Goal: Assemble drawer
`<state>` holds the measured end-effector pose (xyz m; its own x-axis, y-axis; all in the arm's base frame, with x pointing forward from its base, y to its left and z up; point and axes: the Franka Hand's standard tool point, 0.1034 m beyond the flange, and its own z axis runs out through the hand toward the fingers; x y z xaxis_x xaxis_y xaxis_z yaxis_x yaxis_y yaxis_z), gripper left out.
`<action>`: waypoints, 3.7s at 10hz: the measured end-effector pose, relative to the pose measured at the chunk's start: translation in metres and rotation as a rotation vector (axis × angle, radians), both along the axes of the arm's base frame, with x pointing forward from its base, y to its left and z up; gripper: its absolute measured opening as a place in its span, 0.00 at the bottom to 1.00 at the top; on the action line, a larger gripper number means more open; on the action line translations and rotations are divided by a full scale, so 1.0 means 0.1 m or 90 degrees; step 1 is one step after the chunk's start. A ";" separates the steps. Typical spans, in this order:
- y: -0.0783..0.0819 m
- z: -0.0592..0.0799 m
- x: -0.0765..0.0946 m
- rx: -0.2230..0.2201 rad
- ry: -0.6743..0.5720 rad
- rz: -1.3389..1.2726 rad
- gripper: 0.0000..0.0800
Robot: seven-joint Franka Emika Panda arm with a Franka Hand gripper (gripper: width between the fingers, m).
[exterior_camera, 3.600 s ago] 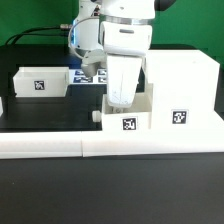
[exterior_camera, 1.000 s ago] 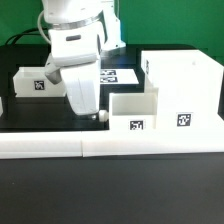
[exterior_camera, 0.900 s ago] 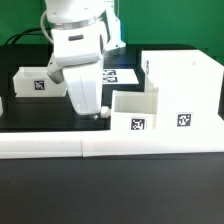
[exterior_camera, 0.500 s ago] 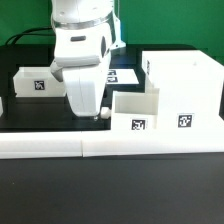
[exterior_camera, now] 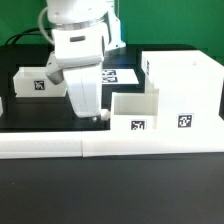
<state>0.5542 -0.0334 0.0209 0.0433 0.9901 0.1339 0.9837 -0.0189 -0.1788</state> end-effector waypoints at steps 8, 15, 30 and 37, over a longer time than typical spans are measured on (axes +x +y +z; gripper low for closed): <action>-0.09 0.09 0.13 -0.009 0.016 0.059 0.81; 0.47 0.17 0.28 -0.011 0.019 0.005 0.81; 0.64 0.05 -0.09 -0.026 0.081 -0.033 0.81; 0.37 0.04 -0.08 -0.013 0.073 0.007 0.81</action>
Offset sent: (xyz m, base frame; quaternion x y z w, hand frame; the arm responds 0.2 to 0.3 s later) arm 0.0000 0.0000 0.0000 0.0000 0.0000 0.0000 1.0000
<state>0.5464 0.0031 0.0252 0.0462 0.9930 0.1083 0.9568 -0.0129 -0.2903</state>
